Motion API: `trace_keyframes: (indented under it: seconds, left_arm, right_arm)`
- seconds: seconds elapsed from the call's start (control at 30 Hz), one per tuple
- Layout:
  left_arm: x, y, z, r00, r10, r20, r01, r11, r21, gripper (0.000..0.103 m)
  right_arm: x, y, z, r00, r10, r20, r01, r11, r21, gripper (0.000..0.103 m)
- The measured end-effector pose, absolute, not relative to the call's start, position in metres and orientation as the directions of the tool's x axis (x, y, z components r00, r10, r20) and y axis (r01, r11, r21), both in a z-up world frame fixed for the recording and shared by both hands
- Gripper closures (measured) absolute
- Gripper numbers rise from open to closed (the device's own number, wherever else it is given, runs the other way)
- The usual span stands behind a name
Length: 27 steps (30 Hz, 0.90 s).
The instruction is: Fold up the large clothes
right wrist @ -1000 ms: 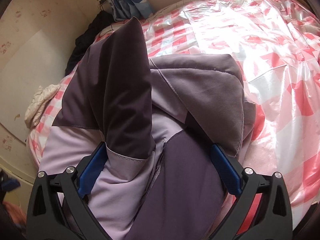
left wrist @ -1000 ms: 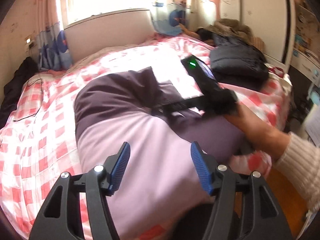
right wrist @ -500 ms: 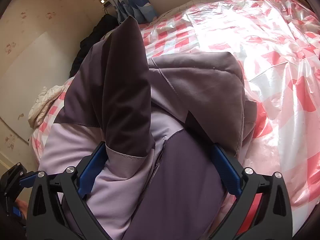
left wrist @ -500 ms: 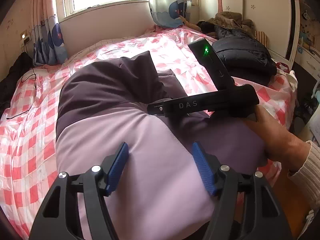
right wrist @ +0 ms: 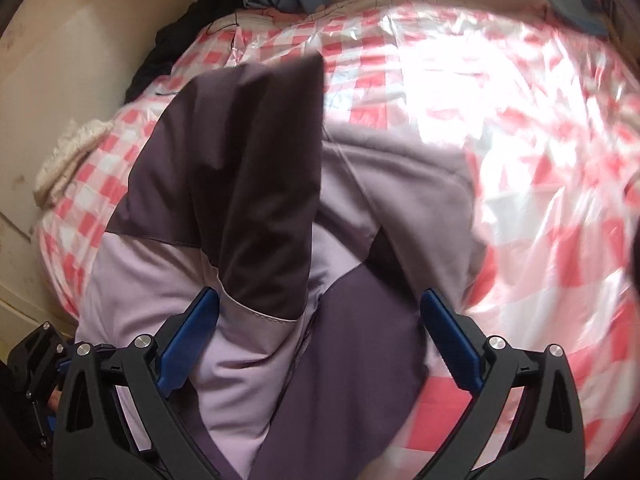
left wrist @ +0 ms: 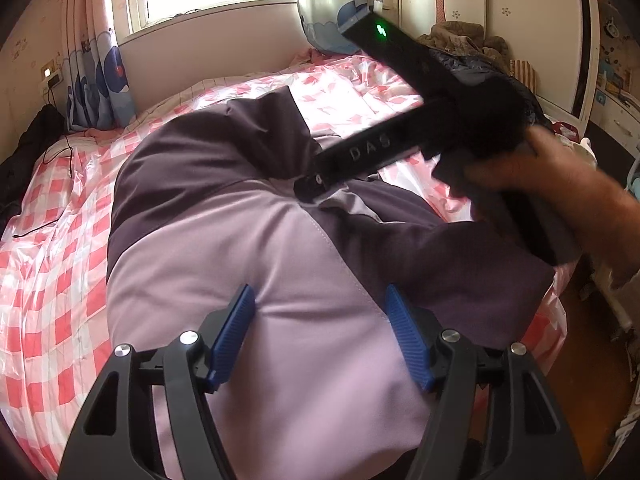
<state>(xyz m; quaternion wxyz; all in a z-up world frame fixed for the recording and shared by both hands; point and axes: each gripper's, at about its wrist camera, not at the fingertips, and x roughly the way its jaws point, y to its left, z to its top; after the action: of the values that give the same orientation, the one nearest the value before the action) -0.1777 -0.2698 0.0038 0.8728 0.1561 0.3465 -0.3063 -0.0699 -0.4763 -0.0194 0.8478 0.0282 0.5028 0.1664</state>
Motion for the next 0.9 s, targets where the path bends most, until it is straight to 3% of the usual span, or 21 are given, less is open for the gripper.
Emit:
trace_keyframes:
  seconds: [0.1, 0.23, 0.37, 0.5, 0.6, 0.67, 0.77, 0.8, 0.9]
  left_arm:
    - [-0.177, -0.27, 0.003, 0.574, -0.43, -0.697, 0.64, 0.767, 0.053, 0.038]
    - [-0.179, -0.271, 0.002, 0.577, -0.433, -0.692, 0.637, 0.769, 0.05, 0.038]
    - [-0.181, -0.272, 0.001, 0.579, -0.437, -0.689, 0.636, 0.77, 0.046, 0.038]
    - [-0.181, -0.273, -0.003, 0.562, -0.451, -0.693, 0.652, 0.757, 0.036, 0.037]
    - [-0.178, -0.259, 0.007, 0.479, -0.533, -0.697, 0.689, 0.721, -0.078, 0.036]
    - [-0.167, -0.227, 0.019, 0.441, -0.603, -0.664, 0.652, 0.724, -0.225, 0.036]
    - [-0.134, -0.156, 0.022, 0.513, -0.608, -0.606, 0.448, 0.792, -0.415, 0.029]
    - [-0.121, -0.135, 0.017, 0.529, -0.598, -0.602, 0.366, 0.801, -0.474, 0.025]
    - [-0.076, -0.087, -0.013, 0.514, -0.583, -0.629, 0.145, 0.782, -0.606, 0.025]
  right_arm:
    - [-0.068, -0.466, 0.01, 0.494, 0.225, -0.84, -0.251, 0.962, 0.11, 0.007]
    - [-0.061, -0.456, 0.028, 0.524, 0.21, -0.825, -0.211, 0.971, 0.113, 0.007]
    - [-0.052, -0.448, 0.001, 0.529, 0.093, -0.843, -0.121, 0.992, 0.033, 0.007]
    - [-0.053, -0.469, -0.042, 0.56, 0.145, -0.816, -0.034, 0.988, 0.152, 0.006]
    - [-0.067, -0.479, -0.057, 0.609, 0.145, -0.78, 0.012, 0.981, 0.192, 0.006]
    - [-0.072, -0.478, -0.057, 0.63, 0.126, -0.766, 0.025, 0.983, 0.182, 0.006]
    - [-0.075, -0.476, -0.056, 0.648, 0.116, -0.752, 0.025, 0.984, 0.174, 0.006]
    - [-0.076, -0.477, -0.057, 0.653, 0.118, -0.748, 0.026, 0.984, 0.178, 0.006]
    - [-0.081, -0.479, -0.06, 0.673, 0.123, -0.729, 0.032, 0.98, 0.195, 0.006]
